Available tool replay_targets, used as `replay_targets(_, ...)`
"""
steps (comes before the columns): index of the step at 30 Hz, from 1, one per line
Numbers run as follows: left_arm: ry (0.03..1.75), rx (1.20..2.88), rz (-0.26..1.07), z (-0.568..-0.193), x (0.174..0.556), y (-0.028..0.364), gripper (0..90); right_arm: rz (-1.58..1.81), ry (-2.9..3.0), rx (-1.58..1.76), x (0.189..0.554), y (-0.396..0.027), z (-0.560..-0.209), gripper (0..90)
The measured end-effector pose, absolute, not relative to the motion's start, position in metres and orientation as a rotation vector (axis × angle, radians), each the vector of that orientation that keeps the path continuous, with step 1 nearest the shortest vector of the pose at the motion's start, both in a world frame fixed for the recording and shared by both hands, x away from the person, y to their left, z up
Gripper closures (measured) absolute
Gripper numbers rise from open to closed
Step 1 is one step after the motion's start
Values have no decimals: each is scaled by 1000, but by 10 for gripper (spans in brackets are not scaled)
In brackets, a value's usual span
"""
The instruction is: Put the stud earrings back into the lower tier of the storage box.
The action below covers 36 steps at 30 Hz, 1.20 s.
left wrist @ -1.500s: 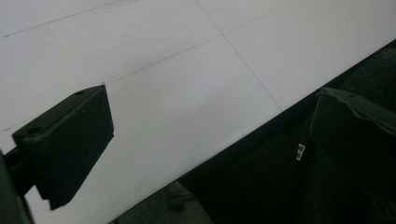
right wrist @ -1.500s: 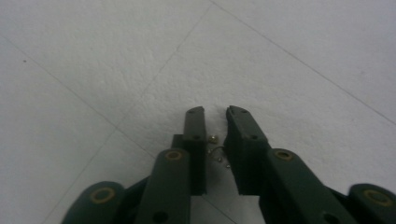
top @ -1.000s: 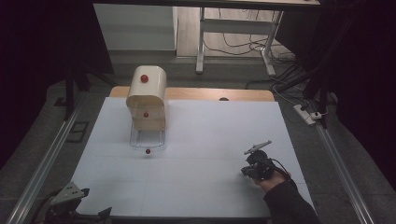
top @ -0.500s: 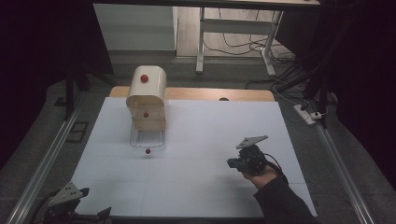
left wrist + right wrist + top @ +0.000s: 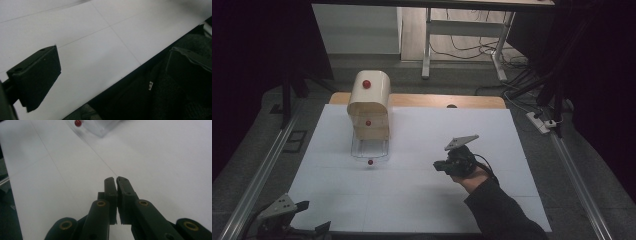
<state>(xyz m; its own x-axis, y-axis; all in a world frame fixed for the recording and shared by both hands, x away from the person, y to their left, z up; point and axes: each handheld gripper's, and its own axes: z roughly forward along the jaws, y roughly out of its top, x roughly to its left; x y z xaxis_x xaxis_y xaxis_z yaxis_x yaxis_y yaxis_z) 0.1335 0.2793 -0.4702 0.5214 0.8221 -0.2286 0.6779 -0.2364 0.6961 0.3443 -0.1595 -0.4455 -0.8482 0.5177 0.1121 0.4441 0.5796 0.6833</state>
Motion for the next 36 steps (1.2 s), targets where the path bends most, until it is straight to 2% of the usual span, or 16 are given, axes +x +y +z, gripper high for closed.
replay_targets(36, 1218, 1964, 213, -471, 133, 280, 2, 1301, 2688, 639, 389, -20, -456, 865)
